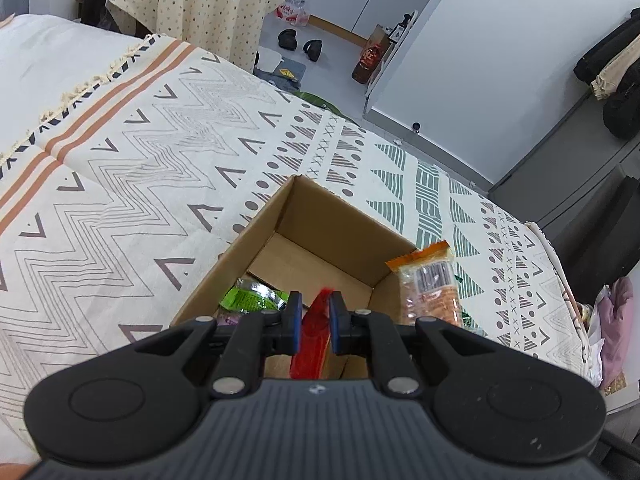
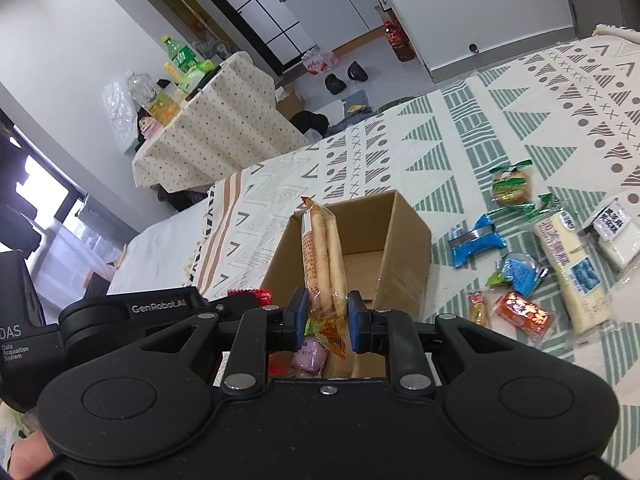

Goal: Organize snacks
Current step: 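Open the left tool to drop the red bar into the box while the right tool drops the biscuit packet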

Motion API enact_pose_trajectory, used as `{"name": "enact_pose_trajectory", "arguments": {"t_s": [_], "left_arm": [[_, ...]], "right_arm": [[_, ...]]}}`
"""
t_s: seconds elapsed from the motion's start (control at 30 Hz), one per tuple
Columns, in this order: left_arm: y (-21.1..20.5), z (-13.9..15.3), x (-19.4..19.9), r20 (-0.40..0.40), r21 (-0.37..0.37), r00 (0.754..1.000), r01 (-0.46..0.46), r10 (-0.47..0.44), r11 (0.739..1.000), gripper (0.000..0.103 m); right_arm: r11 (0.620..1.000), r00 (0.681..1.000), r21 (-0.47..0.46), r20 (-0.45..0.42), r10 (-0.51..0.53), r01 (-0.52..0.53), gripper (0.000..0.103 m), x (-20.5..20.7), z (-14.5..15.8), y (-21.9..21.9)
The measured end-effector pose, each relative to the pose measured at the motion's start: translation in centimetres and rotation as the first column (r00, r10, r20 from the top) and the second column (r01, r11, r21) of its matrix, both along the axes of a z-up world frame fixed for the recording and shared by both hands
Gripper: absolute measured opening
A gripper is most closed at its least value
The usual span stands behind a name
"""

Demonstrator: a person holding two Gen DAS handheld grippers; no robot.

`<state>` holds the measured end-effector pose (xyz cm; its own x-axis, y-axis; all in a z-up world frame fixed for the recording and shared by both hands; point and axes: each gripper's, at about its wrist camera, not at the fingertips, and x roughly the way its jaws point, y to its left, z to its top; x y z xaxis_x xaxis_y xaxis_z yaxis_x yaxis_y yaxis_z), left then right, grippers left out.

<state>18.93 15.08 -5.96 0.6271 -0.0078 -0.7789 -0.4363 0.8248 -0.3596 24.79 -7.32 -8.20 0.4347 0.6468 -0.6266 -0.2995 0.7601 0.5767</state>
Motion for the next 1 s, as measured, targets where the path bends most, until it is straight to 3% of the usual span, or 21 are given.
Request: {"name": "enact_pose_trajectory", "arguments": {"t_s": [0.3, 0.4, 0.47, 0.6, 0.7, 0.83, 1.0], "left_arm": [[1.3, -1.7, -0.2, -0.049, -0.023, 0.999, -0.016, 0.015, 1.000, 0.014], [1.6, -1.5, -0.4, -0.054, -0.018, 0.998, -0.020, 0.019, 1.000, 0.018], [1.7, -1.4, -0.6, -0.060, -0.021, 0.998, -0.020, 0.019, 1.000, 0.024], [1.4, -1.0, -0.7, -0.073, 0.008, 0.997, -0.023, 0.024, 1.000, 0.055], [0.8, -0.8, -0.8, -0.081, 0.028, 0.997, -0.017, 0.019, 0.999, 0.070], [0.1, -0.6, -0.9, -0.084, 0.034, 0.996, -0.006, 0.009, 0.999, 0.080], [-0.9, -0.2, -1.1, -0.082, 0.052, 0.997, 0.004, 0.000, 0.999, 0.083]], "right_arm": [[1.000, 1.000, -0.023, -0.020, 0.018, -0.019, 0.021, 0.1, -0.8, 2.3], [0.999, 0.999, -0.032, -0.031, 0.009, -0.010, 0.026, 0.2, -1.0, 2.5], [0.999, 0.999, -0.038, -0.034, 0.003, -0.004, 0.027, 0.2, -1.0, 2.4], [0.999, 0.999, -0.040, -0.035, -0.009, 0.007, 0.030, 0.1, -0.9, 1.5], [0.999, 0.999, -0.040, -0.032, -0.024, 0.023, 0.033, 0.0, -0.8, 0.5], [0.998, 0.999, -0.048, -0.025, -0.047, 0.046, 0.040, -0.1, -0.7, -1.2], [0.996, 0.997, -0.051, -0.020, -0.077, 0.076, 0.049, -0.3, -0.7, -3.6]]}}
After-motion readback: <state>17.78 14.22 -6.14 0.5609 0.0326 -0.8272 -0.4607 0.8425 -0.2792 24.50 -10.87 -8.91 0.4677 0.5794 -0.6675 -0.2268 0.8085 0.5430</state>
